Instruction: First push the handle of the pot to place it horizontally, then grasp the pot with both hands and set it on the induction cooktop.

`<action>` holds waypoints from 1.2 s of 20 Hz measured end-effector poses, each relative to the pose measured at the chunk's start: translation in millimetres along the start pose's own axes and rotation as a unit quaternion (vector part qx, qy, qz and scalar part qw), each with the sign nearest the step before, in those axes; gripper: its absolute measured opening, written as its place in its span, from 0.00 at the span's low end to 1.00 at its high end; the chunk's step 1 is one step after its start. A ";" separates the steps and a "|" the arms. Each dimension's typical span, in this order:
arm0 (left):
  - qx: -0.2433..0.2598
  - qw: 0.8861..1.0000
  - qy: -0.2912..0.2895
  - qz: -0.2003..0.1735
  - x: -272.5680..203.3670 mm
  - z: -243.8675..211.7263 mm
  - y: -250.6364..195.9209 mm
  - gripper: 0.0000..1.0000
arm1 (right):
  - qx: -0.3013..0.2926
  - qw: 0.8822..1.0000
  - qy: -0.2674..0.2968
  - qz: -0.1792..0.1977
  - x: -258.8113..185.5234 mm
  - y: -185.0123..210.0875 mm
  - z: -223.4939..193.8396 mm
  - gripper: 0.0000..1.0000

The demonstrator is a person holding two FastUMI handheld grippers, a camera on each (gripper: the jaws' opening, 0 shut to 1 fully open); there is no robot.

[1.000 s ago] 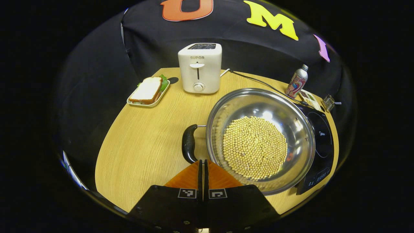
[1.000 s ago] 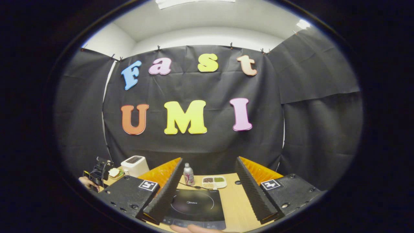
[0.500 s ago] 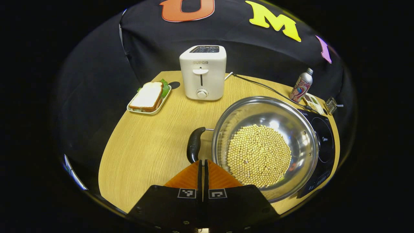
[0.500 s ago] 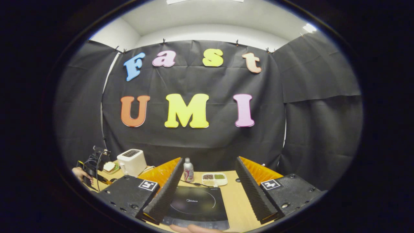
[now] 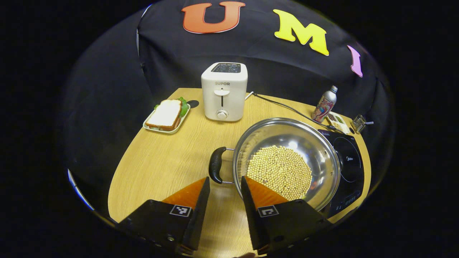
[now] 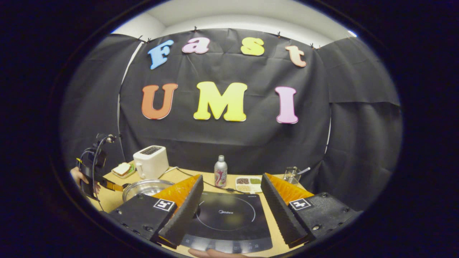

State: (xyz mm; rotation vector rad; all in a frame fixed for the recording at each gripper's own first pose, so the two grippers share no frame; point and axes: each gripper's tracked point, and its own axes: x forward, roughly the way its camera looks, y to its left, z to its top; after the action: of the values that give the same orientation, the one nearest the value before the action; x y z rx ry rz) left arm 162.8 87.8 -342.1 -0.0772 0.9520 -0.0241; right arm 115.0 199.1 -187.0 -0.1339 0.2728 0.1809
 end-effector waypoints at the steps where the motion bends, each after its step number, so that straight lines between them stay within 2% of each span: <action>1: -0.001 1.000 -0.004 -0.006 -2.7 2.0 -2.9 0.56 | 0.002 1.000 0.010 0.005 6.8 6.4 -8.9 0.96; 2: 0.000 1.000 -0.013 -0.011 -6.4 4.3 -4.1 0.83 | 0.003 1.000 0.021 0.010 13.9 11.7 -18.7 0.97; 3: -0.001 1.000 -0.021 -0.017 -10.2 7.8 -6.5 0.75 | 0.006 0.999 0.032 0.014 21.0 16.9 -27.4 0.96; 4: -0.004 0.999 -0.025 -0.022 -8.6 7.4 -8.3 0.98 | 0.010 0.999 0.044 0.016 28.1 20.3 -35.7 1.00; 5: -0.005 0.999 -0.029 -0.025 -8.0 9.0 -9.3 0.88 | 0.013 0.998 0.056 0.017 35.2 23.0 -44.8 0.97; 6: -0.004 0.999 -0.033 -0.029 -7.6 9.8 -9.9 0.97 | 0.016 0.997 0.066 0.020 41.8 26.9 -53.2 1.00; 7: -0.004 0.999 -0.037 -0.032 -5.8 10.8 -11.6 0.96 | 0.020 0.996 0.077 0.026 48.9 31.5 -61.0 0.97; 10: 0.002 0.998 -0.051 -0.039 1.9 12.9 -10.7 0.96 | 0.037 0.992 0.112 0.031 68.9 40.0 -87.2 1.00; 12: 0.013 0.997 -0.060 -0.039 9.0 15.9 -10.7 0.96 | 0.045 0.989 0.134 0.036 85.5 47.2 -104.6 0.96; 14: 0.017 0.997 -0.060 -0.043 18.8 13.8 -12.9 0.96 | 0.054 0.985 0.161 0.041 99.4 54.5 -127.2 1.00; 15: 0.019 0.997 -0.057 -0.048 23.6 12.5 -16.8 0.96 | 0.058 0.982 0.175 0.045 104.9 60.1 -136.4 0.96; 16: 0.025 0.997 -0.054 -0.049 28.9 11.1 -18.3 0.95 | 0.062 0.979 0.186 0.051 110.5 67.6 -143.2 0.97; 17: 0.032 0.997 -0.053 -0.046 33.9 8.9 -16.6 0.95 | 0.063 0.978 0.193 0.055 114.6 72.6 -150.3 1.00; 20: 0.050 0.997 -0.056 -0.019 44.2 9.9 -8.2 0.95 | 0.069 0.976 0.195 0.069 124.6 88.6 -158.8 1.00; 21: 0.054 0.997 -0.057 -0.013 47.6 11.0 -5.9 1.00 | 0.070 0.976 0.193 0.075 127.2 94.2 -161.3 0.97; 22: 0.054 0.997 -0.055 -0.009 50.9 11.3 -4.2 0.95 | 0.066 0.976 0.195 0.075 130.6 97.4 -164.2 1.00; 23: 0.053 0.997 -0.051 -0.009 53.7 10.2 -4.1 0.96 | 0.064 0.975 0.198 0.073 133.8 100.0 -167.6 0.96; 24: 0.052 0.998 -0.043 -0.009 57.7 7.9 -3.5 0.96 | 0.064 0.975 0.202 0.071 136.6 102.6 -170.7 1.00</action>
State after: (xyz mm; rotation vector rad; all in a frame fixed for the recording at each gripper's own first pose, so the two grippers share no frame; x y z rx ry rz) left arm 202.8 81.7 -384.1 0.0095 0.8616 -0.0859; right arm 180.8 294.4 -399.0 -0.0213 0.7001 0.2772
